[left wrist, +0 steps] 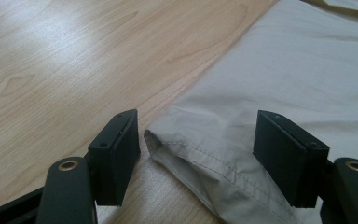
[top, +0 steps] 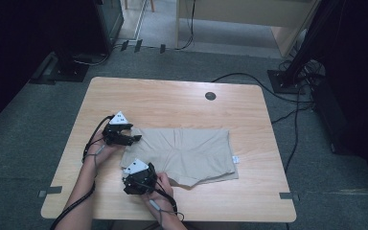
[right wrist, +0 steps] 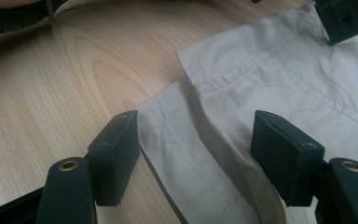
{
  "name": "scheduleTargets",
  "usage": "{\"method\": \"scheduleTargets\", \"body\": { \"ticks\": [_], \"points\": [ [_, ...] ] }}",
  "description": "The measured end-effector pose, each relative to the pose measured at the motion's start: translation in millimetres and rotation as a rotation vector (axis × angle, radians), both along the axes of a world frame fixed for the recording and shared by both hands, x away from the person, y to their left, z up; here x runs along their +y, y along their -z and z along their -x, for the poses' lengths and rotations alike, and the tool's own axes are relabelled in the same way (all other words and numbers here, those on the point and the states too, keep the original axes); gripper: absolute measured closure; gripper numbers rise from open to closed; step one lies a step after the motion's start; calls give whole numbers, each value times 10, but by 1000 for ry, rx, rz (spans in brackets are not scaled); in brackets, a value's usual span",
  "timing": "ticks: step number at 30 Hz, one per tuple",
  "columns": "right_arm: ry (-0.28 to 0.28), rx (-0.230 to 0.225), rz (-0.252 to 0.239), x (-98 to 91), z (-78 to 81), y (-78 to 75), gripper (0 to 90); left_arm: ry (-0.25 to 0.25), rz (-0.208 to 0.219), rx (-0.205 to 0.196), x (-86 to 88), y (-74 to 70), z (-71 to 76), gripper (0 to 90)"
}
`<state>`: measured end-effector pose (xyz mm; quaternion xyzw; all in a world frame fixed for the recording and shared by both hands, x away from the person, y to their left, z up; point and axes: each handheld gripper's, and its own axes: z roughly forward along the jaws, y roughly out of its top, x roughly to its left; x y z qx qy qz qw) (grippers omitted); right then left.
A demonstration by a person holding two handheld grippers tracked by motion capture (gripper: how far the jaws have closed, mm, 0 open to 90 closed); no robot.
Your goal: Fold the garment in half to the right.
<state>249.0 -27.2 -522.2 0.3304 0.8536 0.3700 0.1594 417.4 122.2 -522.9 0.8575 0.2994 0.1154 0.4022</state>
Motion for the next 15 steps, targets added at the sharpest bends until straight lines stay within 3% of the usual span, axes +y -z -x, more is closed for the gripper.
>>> {"method": "scheduleTargets", "body": {
  "ticks": [4, 8, 11, 15],
  "points": [
    [-9, 14, -25, -8, -49, 3, 465, 1, 5, 3, 5, 1, 2, 315],
    [9, 7, -12, -109, -112, -18, 706, 7, 16, 13, 18, 0, 2, 316],
    [32, -4, -9, -197, -144, -14, 802, 25, 22, 18, 28, -1, 10, 322],
    [37, -20, 3, -246, -141, -10, 852, 26, 26, 18, 35, -1, 16, 350]
  ]
}}
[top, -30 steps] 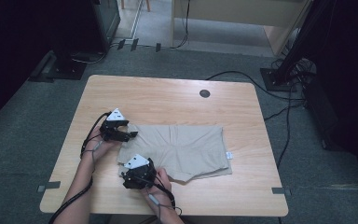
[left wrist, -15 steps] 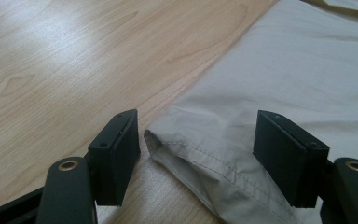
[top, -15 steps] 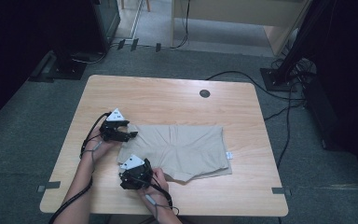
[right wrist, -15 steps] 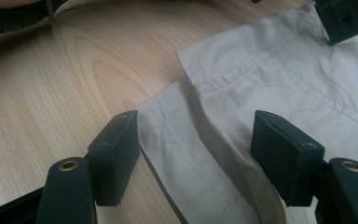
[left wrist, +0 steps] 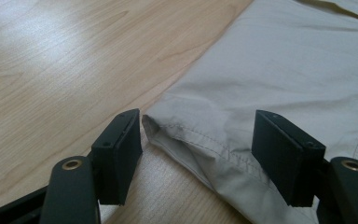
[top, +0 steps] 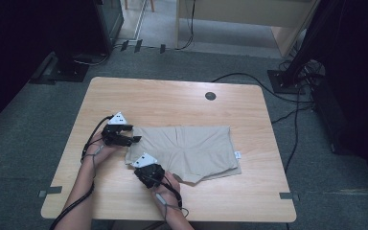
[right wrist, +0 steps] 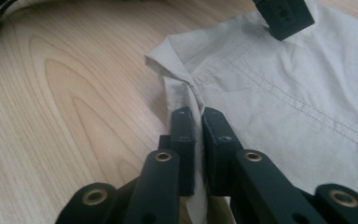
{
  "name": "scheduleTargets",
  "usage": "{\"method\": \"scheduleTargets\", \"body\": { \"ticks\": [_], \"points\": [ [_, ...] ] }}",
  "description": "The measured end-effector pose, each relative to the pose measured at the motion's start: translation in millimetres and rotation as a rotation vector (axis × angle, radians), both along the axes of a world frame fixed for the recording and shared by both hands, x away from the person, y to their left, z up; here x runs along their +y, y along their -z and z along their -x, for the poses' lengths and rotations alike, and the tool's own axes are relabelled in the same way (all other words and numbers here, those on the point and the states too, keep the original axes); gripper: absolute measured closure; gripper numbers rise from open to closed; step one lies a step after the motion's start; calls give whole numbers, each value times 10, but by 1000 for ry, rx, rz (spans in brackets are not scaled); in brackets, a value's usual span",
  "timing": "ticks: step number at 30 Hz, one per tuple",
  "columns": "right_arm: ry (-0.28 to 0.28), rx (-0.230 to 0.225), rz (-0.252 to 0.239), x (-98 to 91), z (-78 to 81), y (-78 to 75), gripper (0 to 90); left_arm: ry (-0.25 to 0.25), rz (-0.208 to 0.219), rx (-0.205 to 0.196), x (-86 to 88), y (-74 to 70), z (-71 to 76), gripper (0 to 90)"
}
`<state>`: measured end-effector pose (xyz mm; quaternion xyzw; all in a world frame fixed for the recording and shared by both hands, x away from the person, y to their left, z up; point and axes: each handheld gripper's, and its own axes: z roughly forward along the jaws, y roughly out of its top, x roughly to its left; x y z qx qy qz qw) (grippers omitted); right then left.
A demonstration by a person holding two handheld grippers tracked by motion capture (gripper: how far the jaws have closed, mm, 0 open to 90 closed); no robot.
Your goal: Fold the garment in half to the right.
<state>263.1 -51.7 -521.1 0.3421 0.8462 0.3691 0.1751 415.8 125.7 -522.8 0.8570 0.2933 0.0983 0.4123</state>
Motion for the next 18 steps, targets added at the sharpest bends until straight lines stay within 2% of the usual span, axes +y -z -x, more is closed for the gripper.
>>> {"method": "scheduleTargets", "body": {
  "ticks": [3, 5, 10, 12, 15, 16, 18],
  "points": [
    [-14, -21, 31, 8, 19, -6, 861, -8, 2, -2, 7, -1, 3, 397],
    [-16, -23, 35, 11, 23, -7, 865, -19, 3, -6, -1, -1, 3, 438],
    [-14, -19, 15, -12, 24, -18, 868, -17, -3, -24, -46, -2, 37, 729],
    [-13, -24, 2, -21, 30, -28, 869, -9, -6, -32, -62, -3, 51, 787],
    [-6, -26, -19, -37, 37, -41, 870, -5, 17, -34, -63, -12, 62, 844],
    [-7, -49, -42, -60, 58, -67, 869, -7, 40, -40, -58, -31, 65, 848],
    [-9, -76, -55, -79, 79, -97, 870, -11, 69, -60, -54, -67, 82, 850]
  ]
}}
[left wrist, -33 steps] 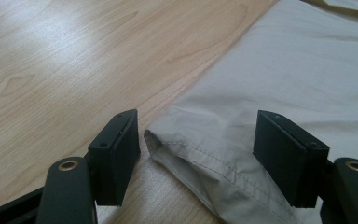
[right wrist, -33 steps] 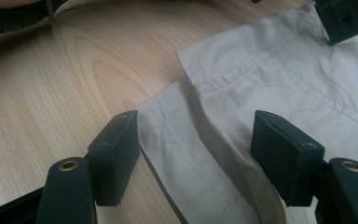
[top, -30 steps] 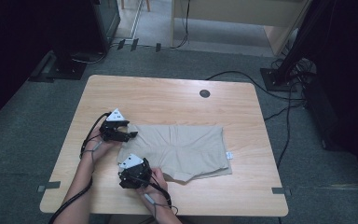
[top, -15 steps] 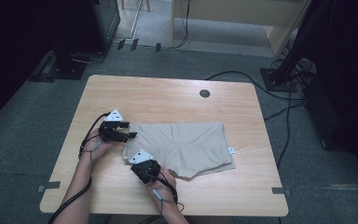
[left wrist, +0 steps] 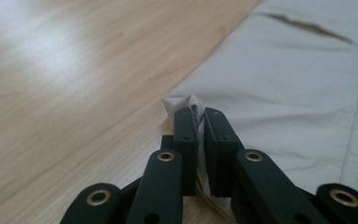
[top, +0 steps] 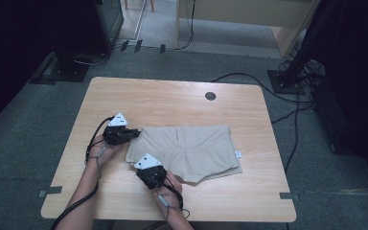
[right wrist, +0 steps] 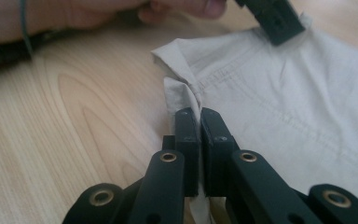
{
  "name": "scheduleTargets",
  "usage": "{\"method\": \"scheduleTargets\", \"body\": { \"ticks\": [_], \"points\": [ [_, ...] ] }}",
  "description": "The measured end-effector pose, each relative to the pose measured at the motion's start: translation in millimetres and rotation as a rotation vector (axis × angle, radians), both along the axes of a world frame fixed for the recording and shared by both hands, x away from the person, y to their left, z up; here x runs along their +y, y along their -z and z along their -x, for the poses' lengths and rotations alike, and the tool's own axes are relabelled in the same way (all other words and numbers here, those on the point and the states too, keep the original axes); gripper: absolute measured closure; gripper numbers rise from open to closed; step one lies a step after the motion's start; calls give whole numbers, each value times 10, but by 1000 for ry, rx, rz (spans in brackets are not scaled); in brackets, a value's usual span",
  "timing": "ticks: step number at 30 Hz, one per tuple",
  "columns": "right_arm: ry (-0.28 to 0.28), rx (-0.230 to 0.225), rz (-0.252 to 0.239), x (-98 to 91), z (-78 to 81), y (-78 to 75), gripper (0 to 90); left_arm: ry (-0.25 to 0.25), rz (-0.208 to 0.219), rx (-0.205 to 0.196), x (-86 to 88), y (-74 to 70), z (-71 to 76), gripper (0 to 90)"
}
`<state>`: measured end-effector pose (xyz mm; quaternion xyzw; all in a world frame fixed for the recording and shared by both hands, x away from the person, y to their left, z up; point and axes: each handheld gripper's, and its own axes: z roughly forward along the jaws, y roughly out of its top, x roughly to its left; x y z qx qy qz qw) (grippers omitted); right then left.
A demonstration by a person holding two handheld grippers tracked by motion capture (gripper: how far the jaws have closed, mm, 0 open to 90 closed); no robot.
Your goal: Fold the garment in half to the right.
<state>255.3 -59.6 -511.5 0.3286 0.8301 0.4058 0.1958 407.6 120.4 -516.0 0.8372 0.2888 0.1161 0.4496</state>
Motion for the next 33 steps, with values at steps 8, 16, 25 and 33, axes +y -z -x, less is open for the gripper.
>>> {"method": "scheduleTargets", "body": {
  "ticks": [8, 16, 25, 33],
  "points": [
    [13, -25, -90, -66, 37, -111, 870, -4, 115, -63, 12, -147, 59, 852],
    [3, -30, -159, -132, 67, -271, 870, 6, 190, -78, 22, -240, 91, 852],
    [-29, -63, -170, -131, 109, -408, 870, 19, 241, -103, 33, -370, 126, 851],
    [-39, -137, -167, -142, 162, -575, 870, 27, 256, -148, -7, -547, 161, 852]
  ]
}}
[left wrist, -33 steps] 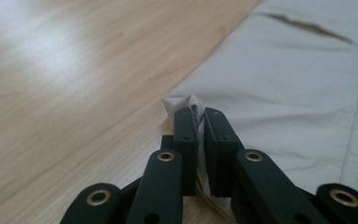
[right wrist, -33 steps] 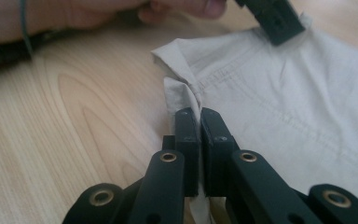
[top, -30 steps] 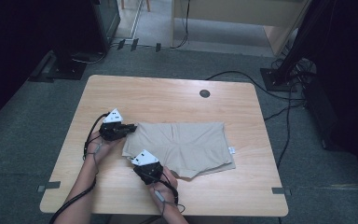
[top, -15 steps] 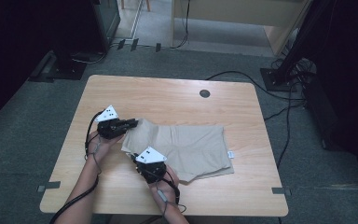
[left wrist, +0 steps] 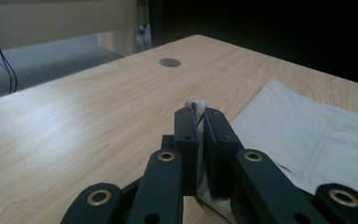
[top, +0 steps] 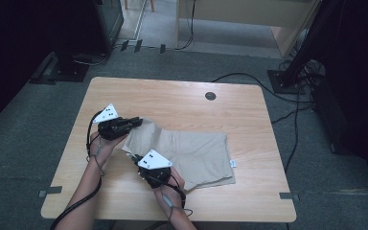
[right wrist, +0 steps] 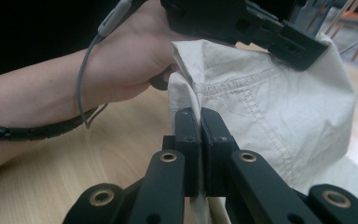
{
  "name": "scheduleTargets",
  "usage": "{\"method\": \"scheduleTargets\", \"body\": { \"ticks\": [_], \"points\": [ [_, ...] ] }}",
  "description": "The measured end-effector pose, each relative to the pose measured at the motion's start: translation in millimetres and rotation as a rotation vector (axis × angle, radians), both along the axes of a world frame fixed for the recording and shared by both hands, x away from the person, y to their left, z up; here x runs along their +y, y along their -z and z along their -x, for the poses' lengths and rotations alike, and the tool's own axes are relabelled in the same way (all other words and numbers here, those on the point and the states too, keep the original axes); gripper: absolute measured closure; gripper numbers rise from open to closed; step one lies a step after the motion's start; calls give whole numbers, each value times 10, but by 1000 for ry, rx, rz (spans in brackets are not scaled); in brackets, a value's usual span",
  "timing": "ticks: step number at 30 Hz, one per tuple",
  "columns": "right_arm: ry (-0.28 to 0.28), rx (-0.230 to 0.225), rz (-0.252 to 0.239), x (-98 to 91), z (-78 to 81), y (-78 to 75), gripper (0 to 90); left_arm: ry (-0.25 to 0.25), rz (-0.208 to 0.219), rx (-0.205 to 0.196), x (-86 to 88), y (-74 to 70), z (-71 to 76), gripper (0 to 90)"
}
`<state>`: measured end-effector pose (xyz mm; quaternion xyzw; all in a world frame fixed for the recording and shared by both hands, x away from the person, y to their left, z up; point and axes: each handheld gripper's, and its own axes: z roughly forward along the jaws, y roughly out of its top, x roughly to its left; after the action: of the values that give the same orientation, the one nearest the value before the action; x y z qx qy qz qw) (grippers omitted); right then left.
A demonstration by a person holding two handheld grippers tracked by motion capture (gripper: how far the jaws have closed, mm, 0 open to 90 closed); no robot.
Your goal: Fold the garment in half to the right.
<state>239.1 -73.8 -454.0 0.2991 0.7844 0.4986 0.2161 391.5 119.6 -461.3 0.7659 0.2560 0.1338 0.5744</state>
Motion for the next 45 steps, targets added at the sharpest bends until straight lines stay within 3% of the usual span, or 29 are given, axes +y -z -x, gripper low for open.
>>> {"method": "scheduleTargets", "body": {
  "ticks": [11, 28, 31, 37, 39, 42, 45],
  "points": [
    [-7, -40, -34, -25, 2, -189, 870, 5, -8, -40, 7, -251, -11, 851],
    [-76, -86, -97, -41, 74, -579, 870, 6, -34, -119, 137, -759, 144, 851],
    [-80, -98, -100, -45, 94, -628, 870, 5, -54, -132, 138, -851, 164, 851],
    [-95, -94, -113, -36, 100, -681, 870, 17, -83, -129, 140, -979, 183, 851],
    [-103, -97, -114, -38, 97, -697, 870, 18, -73, -125, 164, -1005, 187, 851],
    [-94, -100, -107, -64, 84, -680, 870, 14, -64, -101, 197, -969, 154, 851],
    [-91, -70, -116, -101, 48, -612, 870, 19, -107, -65, 143, -873, 113, 851]
  ]
}}
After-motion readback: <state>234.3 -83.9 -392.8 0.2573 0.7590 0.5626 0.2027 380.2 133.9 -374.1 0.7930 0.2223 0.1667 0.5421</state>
